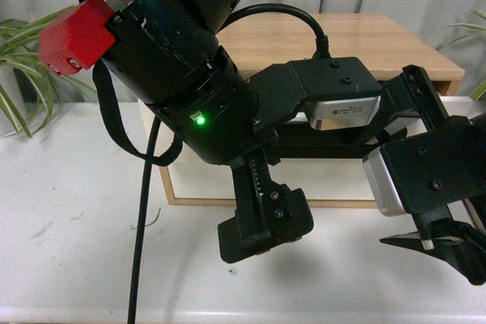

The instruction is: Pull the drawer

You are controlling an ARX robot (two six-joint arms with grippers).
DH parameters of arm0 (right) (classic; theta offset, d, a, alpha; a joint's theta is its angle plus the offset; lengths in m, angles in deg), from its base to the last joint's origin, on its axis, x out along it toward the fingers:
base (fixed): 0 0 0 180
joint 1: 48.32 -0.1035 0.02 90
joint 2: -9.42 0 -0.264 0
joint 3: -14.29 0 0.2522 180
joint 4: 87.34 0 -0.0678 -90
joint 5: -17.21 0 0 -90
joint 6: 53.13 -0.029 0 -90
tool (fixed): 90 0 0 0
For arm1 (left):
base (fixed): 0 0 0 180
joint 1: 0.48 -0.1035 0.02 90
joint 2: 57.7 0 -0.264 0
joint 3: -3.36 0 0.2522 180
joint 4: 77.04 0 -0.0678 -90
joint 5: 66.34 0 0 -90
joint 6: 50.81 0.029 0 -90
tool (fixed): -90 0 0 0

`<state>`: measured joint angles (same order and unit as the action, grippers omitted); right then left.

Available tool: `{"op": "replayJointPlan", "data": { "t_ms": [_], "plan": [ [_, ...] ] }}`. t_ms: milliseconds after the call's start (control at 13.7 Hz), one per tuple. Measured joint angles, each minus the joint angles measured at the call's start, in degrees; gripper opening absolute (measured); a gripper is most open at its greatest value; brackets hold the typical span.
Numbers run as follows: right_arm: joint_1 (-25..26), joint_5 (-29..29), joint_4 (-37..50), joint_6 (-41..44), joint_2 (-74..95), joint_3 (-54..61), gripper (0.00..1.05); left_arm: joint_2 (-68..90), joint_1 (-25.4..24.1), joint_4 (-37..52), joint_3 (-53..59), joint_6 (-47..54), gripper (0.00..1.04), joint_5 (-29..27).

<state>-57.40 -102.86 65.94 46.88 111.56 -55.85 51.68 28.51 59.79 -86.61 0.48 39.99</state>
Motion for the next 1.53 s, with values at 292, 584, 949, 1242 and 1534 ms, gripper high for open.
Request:
{"op": "replayJointPlan", "data": {
  "t_ms": [292,584,949,1242,1534],
  "plan": [
    [-1.9,2.8,-0.5,-1.2,-10.9,11.2,0.98,-6.8,3.2,0.4,8.3,-1.9,0.98,-0.2],
    [-3.0,2.8,-3.5,-1.3,-13.5,12.6,0.98,-9.4,3.5,0.1,11.2,-1.8,0.98,0.5],
    [-3.6,2.8,-3.2,-1.4,-14.8,14.3,0.98,-10.8,3.7,0.5,13.1,-1.6,0.98,0.5],
    [-3.7,2.3,2.0,-1.1,-14.1,15.5,0.98,-10.7,3.7,1.4,13.1,-2.4,0.98,0.1],
    [-3.7,2.0,2.7,-1.1,-14.0,15.4,0.98,-10.8,3.4,1.1,12.6,-3.0,0.98,0.5]
  ]
}}
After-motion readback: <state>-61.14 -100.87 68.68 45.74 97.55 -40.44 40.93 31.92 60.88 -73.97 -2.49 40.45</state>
